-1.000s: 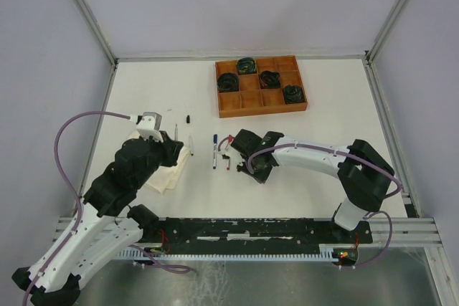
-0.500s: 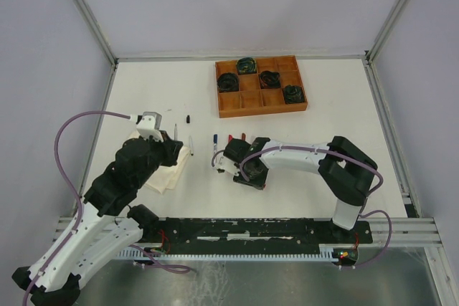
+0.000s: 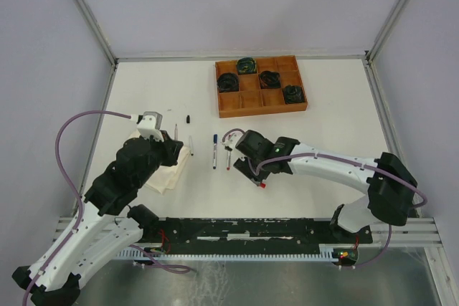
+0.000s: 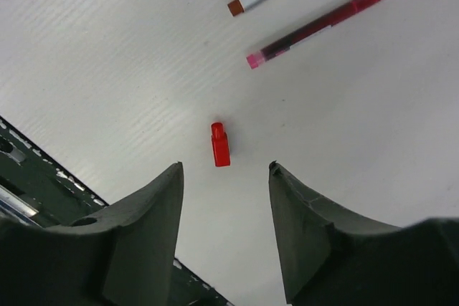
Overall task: Insert the pens into the pen caps
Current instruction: Insert the pen cap onto the pen.
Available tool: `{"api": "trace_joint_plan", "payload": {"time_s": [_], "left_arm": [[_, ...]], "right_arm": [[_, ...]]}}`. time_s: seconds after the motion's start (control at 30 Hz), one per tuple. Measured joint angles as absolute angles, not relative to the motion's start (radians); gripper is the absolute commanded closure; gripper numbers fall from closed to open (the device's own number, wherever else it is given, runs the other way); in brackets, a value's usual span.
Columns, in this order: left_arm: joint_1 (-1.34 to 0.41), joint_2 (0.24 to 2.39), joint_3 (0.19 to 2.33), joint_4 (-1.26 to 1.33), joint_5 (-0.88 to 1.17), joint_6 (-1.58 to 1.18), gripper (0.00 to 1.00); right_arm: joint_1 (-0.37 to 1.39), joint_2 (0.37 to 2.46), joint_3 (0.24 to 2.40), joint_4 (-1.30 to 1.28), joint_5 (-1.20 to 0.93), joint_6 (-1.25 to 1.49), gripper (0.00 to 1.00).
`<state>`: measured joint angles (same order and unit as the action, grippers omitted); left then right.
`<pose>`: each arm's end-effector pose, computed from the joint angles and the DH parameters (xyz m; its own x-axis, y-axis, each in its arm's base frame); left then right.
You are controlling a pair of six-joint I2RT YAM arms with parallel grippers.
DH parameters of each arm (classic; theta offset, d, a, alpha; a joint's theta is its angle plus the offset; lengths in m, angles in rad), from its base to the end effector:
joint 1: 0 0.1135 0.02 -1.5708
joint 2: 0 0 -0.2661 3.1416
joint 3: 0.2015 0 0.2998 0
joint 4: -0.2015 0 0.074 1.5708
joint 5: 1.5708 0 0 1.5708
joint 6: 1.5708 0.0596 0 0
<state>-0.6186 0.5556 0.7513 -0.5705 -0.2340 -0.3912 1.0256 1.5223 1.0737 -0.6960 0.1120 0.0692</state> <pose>0.1654 -0.1008 0.3215 -0.4238 -0.1536 -0.8926 0.2453 0.9292 -0.2763 0.1887 0.2983 0.1846 -0.5282 -0.7383 -0.4195 -0.7911 0.6074 -0.0729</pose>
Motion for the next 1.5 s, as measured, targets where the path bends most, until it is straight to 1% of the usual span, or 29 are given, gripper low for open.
{"api": "trace_joint_plan", "payload": {"time_s": [0.13, 0.23, 0.4, 0.57, 1.07, 1.5], "left_arm": [[-0.619, 0.556, 0.751, -0.570, -0.234, -0.391, 0.97], [-0.619, 0.560, 0.751, -0.570, -0.234, -0.391, 0.97], [-0.619, 0.564, 0.751, -0.570, -0.234, -0.391, 0.97], [-0.619, 0.564, 0.751, -0.570, -0.234, -0.391, 0.97], [-0.619, 0.564, 0.751, -0.570, -0.234, -0.391, 0.97], [-0.619, 0.564, 0.751, -0.570, -0.234, -0.391, 0.97]], "right_arm": [[1.026, 1.440, 1.000, -0.669, 0.118, 0.207, 0.36], [1.026, 1.423, 0.947, -0.625, 0.063, 0.308, 0.35], [1.026, 1.442, 0.867, -0.530, -0.033, 0.440, 0.33], [1.026, 1.492, 0.846, -0.500, -0.043, 0.514, 0.28], [1.026, 1.575, 0.863, -0.510, 0.067, 0.580, 0.26], [1.002, 1.625, 0.911, -0.516, 0.117, 0.551, 0.27]]}}
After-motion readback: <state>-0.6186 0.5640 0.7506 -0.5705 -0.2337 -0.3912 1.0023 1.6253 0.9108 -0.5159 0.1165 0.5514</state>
